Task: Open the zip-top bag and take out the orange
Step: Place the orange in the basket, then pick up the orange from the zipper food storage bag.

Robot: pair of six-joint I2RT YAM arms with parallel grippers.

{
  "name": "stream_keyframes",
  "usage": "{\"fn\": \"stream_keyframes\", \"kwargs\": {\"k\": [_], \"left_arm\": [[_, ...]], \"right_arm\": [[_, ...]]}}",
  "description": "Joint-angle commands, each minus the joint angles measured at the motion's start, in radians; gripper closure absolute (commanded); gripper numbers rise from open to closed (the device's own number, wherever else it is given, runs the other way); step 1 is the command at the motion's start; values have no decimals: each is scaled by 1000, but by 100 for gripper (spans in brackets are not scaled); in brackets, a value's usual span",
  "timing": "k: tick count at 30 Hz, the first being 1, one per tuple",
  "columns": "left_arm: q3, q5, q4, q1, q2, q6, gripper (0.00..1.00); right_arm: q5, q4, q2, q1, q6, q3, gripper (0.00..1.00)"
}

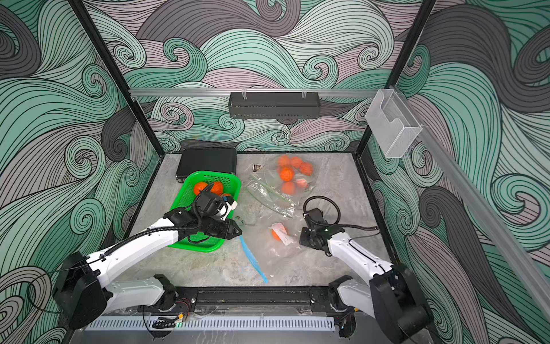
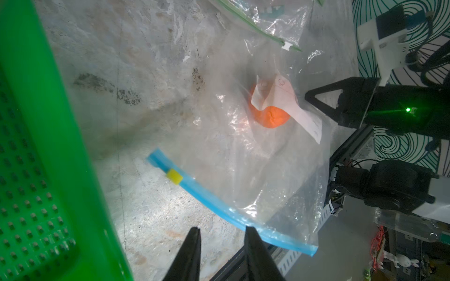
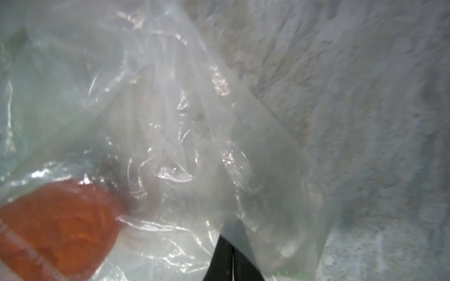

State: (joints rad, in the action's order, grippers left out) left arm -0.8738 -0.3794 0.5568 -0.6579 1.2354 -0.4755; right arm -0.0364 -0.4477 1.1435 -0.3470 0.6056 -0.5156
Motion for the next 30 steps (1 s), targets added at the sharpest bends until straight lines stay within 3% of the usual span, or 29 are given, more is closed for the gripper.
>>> {"fn": "stream_keyframes", "kwargs": {"k": [1,5,8,13,16,20,30], "left_arm": [[17,-70,-5,-9,-4,8,71],[19,-170,-11,-46,-7,32,79],[11,-237,-30,-130,7,44,84],[1,-213,-21,-289,52,40,91],[33,-192,-63,-337,56,6,96],[59,-182,-132,-369,78,-23,97],[-14,-142,-118,-376,269,45,99]], "right_arm": [[69,46,-71,22,-82,-34,90],[159,72,-154,22,-115,-60,89],[171,79,-166,22,-130,-69,89],[270,148,-82,17,-108,-88,91],[278,173,-22,-5,-106,-111,92],[263,199,58,-28,-107,-141,93],[271,251,189,-54,-83,-160,93]]}}
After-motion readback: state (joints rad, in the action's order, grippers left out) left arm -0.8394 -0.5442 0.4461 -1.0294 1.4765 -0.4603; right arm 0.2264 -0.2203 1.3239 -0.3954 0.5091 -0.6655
